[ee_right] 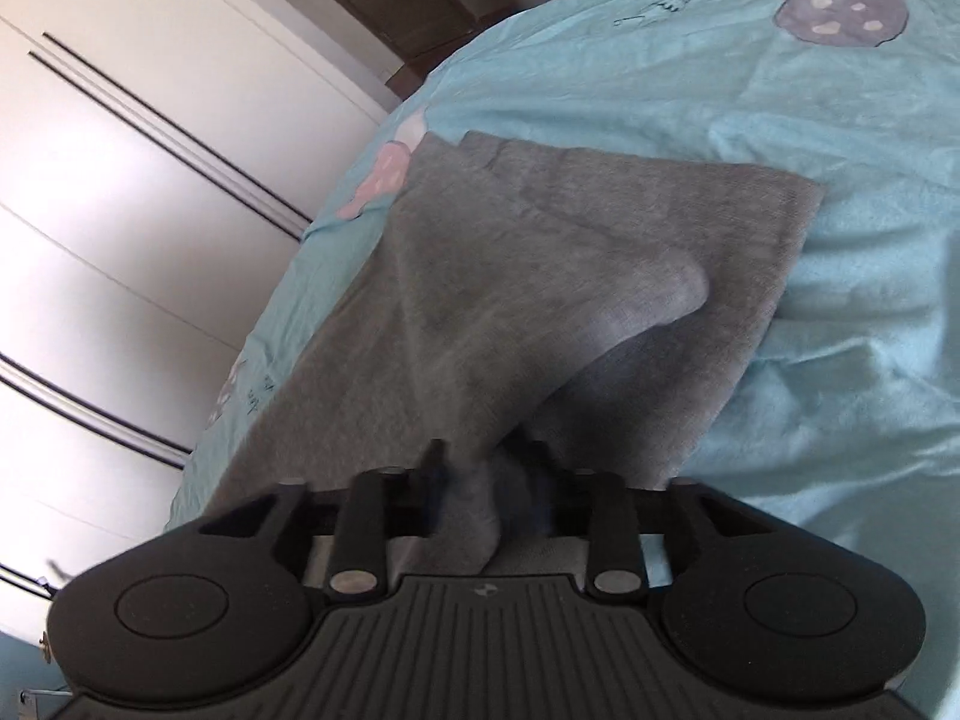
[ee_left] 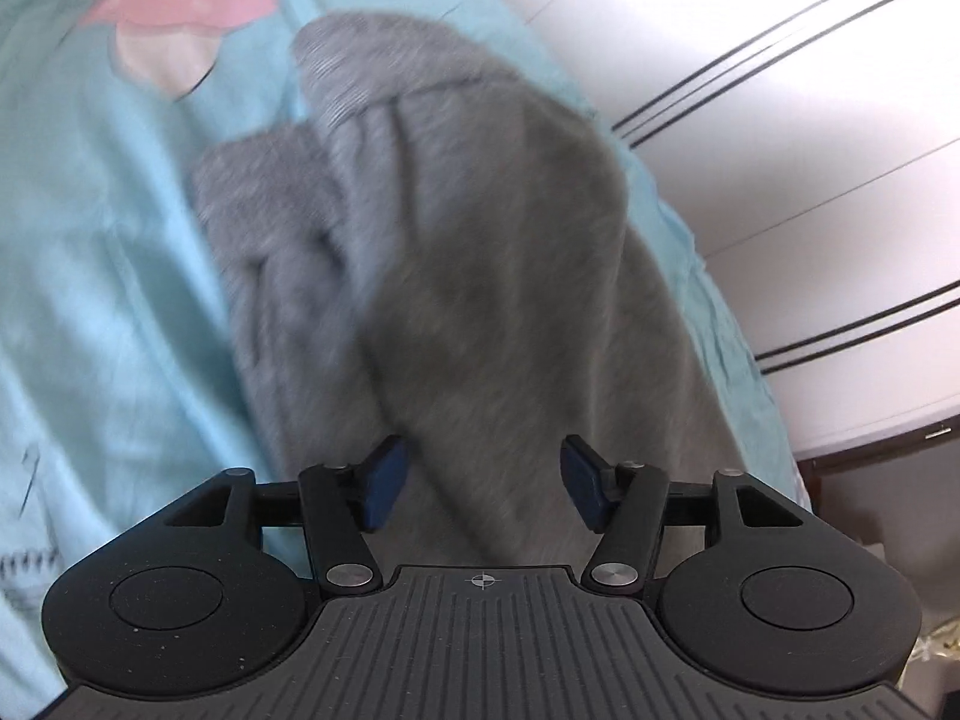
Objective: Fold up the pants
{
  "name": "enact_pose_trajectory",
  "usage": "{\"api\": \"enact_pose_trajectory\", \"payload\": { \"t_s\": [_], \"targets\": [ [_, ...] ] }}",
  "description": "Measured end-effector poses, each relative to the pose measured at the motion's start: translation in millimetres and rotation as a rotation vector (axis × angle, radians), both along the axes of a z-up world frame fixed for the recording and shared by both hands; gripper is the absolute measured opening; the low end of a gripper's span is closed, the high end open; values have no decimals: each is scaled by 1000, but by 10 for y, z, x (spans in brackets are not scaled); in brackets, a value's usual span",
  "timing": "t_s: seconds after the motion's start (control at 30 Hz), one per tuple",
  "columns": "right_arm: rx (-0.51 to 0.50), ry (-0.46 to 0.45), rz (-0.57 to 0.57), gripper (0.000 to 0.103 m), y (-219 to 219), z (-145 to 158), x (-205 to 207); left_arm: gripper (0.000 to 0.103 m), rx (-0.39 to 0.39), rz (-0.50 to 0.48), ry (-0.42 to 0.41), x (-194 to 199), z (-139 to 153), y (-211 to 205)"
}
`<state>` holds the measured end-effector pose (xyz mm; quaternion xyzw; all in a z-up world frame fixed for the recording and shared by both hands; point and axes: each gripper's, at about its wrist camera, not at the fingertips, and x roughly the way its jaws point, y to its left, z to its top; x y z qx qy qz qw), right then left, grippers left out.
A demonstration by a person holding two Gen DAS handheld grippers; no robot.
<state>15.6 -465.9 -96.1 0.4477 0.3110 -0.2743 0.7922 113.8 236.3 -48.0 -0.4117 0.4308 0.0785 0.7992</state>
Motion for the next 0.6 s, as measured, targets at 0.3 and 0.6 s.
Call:
{"api": "enact_pose_trajectory", "payload": {
  "t_s": [0.3,0.6],
  "targets": [
    [92,-99,-70,52,-313,-101,71,70,-88,58,45,354,-236,80],
    [-17,-44,-10,8,-281,-45,248,63,-91,55,-16,74,-67,376]
  ]
}}
